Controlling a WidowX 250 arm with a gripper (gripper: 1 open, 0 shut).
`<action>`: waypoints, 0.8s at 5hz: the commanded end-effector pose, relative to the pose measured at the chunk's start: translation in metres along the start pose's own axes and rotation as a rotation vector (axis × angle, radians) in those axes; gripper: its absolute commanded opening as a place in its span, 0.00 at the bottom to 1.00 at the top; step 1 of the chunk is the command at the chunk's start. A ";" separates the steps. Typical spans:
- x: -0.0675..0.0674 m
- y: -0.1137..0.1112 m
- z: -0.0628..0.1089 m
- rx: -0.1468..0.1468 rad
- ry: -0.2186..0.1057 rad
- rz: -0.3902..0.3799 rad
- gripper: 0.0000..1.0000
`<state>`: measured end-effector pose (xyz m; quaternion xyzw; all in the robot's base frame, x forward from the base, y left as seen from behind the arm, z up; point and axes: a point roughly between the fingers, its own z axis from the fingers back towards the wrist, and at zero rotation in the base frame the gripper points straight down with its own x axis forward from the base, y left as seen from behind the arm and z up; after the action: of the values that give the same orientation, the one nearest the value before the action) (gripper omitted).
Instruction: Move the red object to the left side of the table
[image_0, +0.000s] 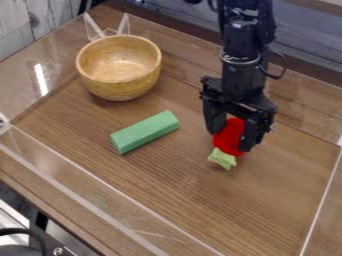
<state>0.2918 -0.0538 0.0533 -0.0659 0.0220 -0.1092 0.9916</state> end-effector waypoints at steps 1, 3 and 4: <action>0.006 0.000 0.014 0.005 -0.066 -0.004 0.00; -0.002 0.004 0.051 -0.009 -0.125 -0.010 0.00; -0.002 0.004 0.030 -0.002 -0.102 -0.023 0.00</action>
<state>0.2875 -0.0446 0.0729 -0.0749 -0.0093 -0.1102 0.9910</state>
